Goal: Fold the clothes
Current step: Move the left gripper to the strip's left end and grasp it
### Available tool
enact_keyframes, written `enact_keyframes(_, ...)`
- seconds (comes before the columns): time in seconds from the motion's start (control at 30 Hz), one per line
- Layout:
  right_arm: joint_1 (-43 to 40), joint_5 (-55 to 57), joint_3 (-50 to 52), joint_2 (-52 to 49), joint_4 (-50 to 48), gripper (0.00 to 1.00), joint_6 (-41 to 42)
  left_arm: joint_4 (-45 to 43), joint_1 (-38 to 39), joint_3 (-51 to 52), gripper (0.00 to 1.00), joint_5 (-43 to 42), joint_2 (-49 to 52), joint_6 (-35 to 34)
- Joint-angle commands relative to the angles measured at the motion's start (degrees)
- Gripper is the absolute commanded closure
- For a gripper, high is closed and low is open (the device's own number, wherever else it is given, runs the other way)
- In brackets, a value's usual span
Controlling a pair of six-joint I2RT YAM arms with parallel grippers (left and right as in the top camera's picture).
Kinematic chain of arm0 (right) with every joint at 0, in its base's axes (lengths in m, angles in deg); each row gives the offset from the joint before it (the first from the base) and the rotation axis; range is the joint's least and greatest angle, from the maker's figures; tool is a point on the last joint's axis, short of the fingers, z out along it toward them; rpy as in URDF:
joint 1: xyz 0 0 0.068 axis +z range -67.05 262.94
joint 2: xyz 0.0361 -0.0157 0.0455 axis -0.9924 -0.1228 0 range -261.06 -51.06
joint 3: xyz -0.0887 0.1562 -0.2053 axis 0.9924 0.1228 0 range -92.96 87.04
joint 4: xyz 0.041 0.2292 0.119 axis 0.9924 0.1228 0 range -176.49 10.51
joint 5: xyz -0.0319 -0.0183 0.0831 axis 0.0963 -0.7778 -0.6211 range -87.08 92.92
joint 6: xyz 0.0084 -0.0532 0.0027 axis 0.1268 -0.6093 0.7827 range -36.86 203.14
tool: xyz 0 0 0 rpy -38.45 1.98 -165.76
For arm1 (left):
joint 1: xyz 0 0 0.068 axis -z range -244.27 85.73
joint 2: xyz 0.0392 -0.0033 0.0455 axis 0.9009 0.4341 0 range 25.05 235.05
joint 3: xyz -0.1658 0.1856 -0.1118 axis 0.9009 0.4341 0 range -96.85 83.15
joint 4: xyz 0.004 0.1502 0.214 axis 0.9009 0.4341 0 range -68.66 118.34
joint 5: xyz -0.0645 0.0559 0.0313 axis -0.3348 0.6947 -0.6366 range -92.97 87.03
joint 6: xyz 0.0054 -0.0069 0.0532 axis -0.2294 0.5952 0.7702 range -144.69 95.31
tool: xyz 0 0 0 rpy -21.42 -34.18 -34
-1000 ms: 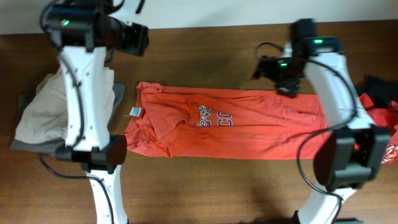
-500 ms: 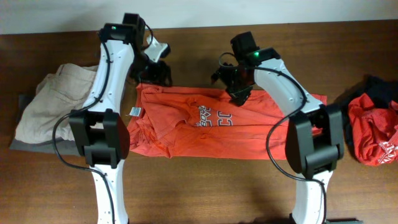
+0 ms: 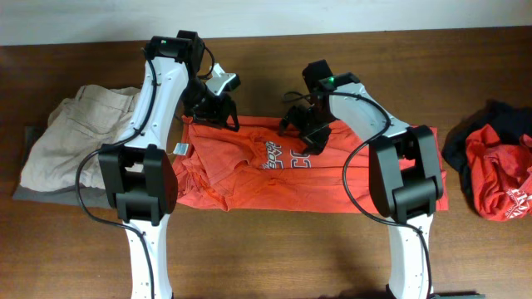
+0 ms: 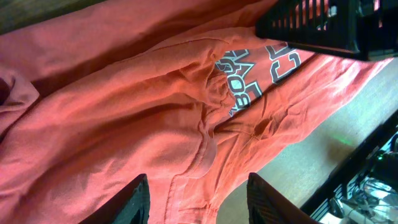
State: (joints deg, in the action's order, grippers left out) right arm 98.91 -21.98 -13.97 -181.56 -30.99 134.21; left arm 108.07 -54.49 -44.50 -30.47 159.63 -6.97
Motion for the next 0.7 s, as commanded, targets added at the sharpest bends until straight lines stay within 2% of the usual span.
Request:
enact_keyframes(0.0, -1.1, 2.7, -3.4, 5.2, 2.0, 0.19, -10.6, -0.2, -0.4, 0.3, 0.5, 2.1, -4.7, 2.6)
enact_keyframes(0.07, -1.7, 5.4, -4.3, 7.0, 3.8, 0.19, -12.3, -0.2, -0.5, 0.3, 0.5, 7.9, -7.3, 0.2)
enact_keyframes(0.17, -2.3, 13.2, -5.1, 10.2, 6.8, 0.19, -15.8, -0.2, -0.5, 0.3, 0.5, 21.7, -12.7, -6.5)
enact_keyframes(0.23, -2.9, 21.5, -5.2, 13.1, 8.6, 0.15, -18.4, -0.1, -0.5, 0.3, 0.49, 33.7, -17.1, -12.2)
enact_keyframes(0.33, -3.8, 27.3, -5.2, 17.0, 9.5, 0.11, -23.7, 0.2, -0.5, 0.3, 0.45, 42.8, -22.3, -16.9)
enact_keyframes(0.5, -6.6, 32.0, -5.2, 24.1, 10.8, 0.11, -31.0, 2.1, -1.7, 0.3, 0.44, 50.2, -32.3, -19.7)
enact_keyframes(0.67, -11.1, 33.5, -5.2, 32.3, 11.5, 0.09, -34.2, 3.0, -4.7, 0.9, 0.4, 49.7, -40.6, -21.4)
